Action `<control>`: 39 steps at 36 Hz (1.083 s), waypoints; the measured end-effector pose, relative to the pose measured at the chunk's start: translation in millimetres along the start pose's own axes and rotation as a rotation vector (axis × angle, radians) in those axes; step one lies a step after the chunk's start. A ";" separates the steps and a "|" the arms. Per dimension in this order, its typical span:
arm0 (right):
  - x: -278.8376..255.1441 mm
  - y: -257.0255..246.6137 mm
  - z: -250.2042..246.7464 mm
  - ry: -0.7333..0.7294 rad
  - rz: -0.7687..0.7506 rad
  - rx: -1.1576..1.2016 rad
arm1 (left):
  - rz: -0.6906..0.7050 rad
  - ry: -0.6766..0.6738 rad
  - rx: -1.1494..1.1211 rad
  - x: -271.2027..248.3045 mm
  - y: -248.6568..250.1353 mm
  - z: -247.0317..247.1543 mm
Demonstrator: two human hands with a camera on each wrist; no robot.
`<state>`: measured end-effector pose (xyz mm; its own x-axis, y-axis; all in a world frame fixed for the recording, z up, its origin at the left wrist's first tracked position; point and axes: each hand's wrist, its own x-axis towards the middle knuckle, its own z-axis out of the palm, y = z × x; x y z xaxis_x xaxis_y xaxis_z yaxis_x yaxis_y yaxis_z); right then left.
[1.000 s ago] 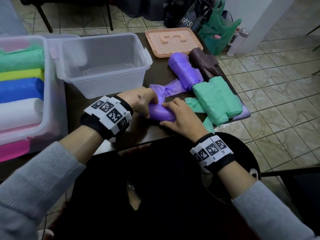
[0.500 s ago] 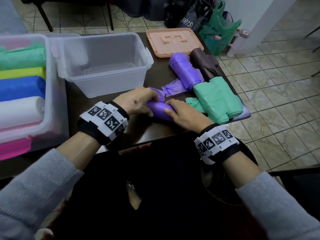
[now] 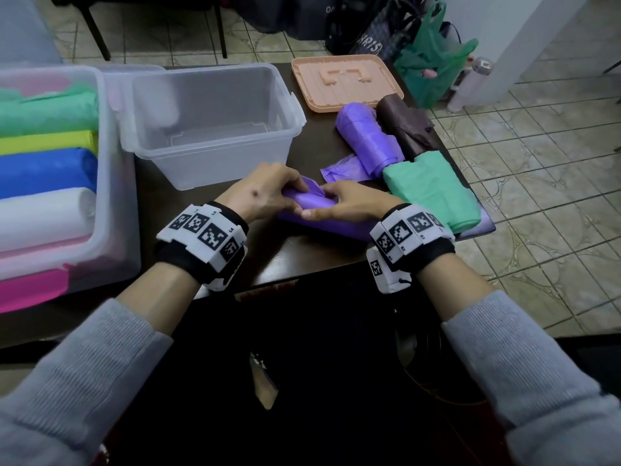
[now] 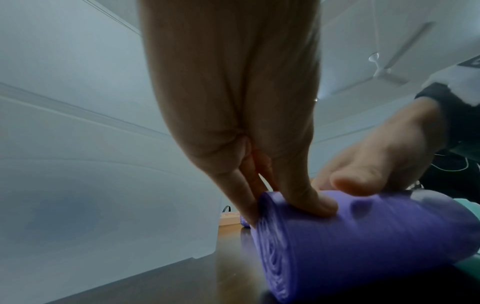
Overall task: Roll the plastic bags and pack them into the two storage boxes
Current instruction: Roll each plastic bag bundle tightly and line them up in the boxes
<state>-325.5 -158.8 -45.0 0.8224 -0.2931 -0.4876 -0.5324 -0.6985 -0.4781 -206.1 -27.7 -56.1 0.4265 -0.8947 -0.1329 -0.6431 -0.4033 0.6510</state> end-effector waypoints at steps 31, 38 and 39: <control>-7.7 -19.6 41.3 0.346 -0.197 -0.236 | -0.649 0.582 -1.624 -22.4 -18.8 -31.6; -8.4 -23.7 39.3 0.228 -0.198 -0.211 | -0.594 0.738 -1.758 -19.0 -23.3 -37.0; -8.6 -24.0 38.3 0.204 -0.194 -0.197 | -0.589 0.758 -1.777 -18.9 -26.6 -36.6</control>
<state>-327.4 -114.5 -57.4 0.9382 -0.2535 -0.2355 -0.3299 -0.8607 -0.3878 -173.7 7.0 -43.5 0.7427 -0.3142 -0.5913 0.6635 0.4647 0.5864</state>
